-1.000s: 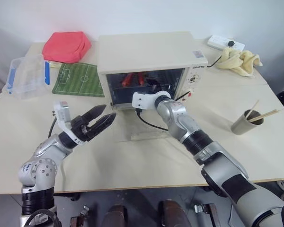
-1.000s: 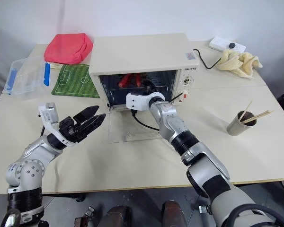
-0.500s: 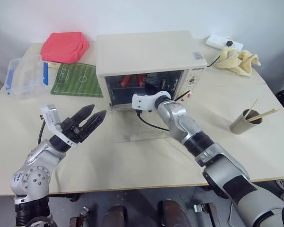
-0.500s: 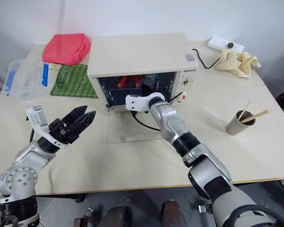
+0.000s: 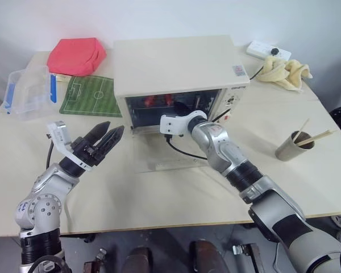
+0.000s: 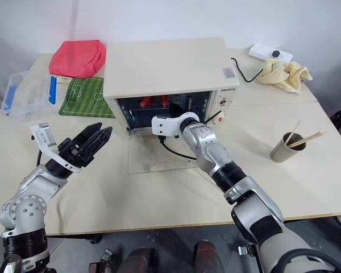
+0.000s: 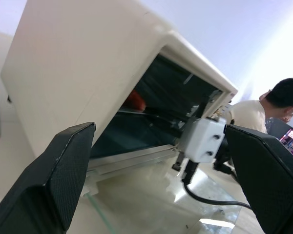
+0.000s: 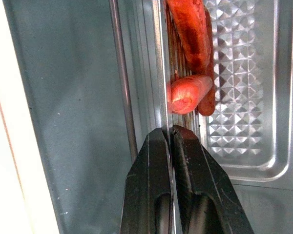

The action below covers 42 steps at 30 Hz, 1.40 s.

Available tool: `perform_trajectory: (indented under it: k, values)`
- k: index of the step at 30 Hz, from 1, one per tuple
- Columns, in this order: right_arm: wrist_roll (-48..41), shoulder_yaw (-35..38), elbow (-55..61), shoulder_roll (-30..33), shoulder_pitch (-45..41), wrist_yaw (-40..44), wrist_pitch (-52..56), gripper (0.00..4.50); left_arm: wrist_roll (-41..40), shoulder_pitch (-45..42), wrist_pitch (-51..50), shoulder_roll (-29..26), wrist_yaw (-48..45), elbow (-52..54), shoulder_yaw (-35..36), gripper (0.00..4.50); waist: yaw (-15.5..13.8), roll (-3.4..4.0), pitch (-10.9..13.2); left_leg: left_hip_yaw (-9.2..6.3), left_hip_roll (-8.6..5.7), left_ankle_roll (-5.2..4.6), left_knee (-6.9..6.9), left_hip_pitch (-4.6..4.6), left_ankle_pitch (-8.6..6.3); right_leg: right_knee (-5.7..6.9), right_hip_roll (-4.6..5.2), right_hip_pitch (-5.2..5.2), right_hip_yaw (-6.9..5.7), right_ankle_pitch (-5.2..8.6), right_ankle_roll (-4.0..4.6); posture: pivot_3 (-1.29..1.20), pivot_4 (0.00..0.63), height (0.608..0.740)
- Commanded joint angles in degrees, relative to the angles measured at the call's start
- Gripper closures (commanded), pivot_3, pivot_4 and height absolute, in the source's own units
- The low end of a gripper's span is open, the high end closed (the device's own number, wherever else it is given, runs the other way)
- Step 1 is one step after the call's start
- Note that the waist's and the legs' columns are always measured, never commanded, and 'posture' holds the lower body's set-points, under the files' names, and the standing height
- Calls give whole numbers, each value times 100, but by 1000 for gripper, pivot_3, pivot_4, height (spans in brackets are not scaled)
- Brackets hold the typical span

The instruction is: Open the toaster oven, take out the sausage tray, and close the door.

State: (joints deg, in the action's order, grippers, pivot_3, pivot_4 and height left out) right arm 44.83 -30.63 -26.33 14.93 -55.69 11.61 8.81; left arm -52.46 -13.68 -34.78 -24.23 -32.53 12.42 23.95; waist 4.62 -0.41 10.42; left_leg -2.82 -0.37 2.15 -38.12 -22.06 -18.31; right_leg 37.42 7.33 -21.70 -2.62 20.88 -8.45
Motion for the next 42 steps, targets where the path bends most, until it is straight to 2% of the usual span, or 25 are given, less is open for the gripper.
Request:
perform_trajectory:
  k: [1, 9, 14, 20, 42]
  values:
    - [-115, 248, 335, -90, -324, -75, -116, 4471, 69, -135, 10, -178, -286, -64, -207, 0, 2, 0, 0, 0, 0, 0, 0, 0, 0, 0, 0, 0, 0, 0, 0, 0, 150, 740]
    - [-201, 212, 120, -172, -411, -100, -262, 4471, 590, -944, 298, -403, -1217, -999, -819, 0, 23, 0, 0, 11, 1, 1, 2, -1, 0, 0, -4, -4, -2, 0, 0, 0, 150, 740]
    - [-199, 204, 13, -199, -483, -108, -354, 4471, 973, -1671, 683, -471, -1600, -1980, -911, 0, 42, 0, 0, 19, 1, 1, 5, -1, 1, 1, -4, -10, -3, 0, 0, 0, 150, 740]
    - [-175, 218, -22, -176, -496, -94, -382, 4471, 1102, -2113, 734, -529, -1855, -2405, -877, 0, 46, 0, 0, 20, 2, 1, 8, -5, 1, 10, -1, -25, -5, 0, 0, 0, 150, 740]
    - [156, 220, 1530, 319, 462, 339, -277, 4471, 1128, -2328, 759, -474, -1792, -2699, -631, 0, 36, 0, 0, 30, 2, 1, 4, -21, 1, 45, 8, -68, -4, 0, 0, 0, 150, 740]
